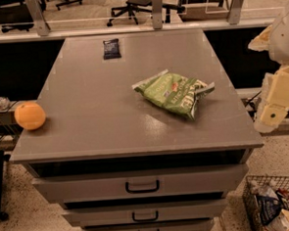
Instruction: Move green jalapeno chip bag near orange
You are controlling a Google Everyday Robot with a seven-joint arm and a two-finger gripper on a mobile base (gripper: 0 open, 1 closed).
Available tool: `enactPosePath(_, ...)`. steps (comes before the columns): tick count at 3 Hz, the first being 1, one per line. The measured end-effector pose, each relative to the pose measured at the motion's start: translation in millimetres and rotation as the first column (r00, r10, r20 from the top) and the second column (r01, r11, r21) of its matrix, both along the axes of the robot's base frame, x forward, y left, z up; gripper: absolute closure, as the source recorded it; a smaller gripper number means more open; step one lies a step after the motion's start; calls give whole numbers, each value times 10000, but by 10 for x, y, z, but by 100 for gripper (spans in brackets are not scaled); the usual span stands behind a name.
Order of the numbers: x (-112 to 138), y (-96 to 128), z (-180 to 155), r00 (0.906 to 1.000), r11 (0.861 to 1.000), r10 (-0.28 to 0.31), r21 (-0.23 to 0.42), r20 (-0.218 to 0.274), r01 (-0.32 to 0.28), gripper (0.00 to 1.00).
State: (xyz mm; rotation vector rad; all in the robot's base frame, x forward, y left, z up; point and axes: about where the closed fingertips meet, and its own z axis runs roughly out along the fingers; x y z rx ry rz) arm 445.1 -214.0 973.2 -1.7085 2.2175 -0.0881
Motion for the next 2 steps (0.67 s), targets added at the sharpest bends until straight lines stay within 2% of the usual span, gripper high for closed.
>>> enactPosePath(1, 304, 245, -230, 9996, 9983, 222, 532, 194, -232, 0)
enactPosePath(2, 635, 555, -467, 9990, 9892, 376, 1409, 258, -409, 0)
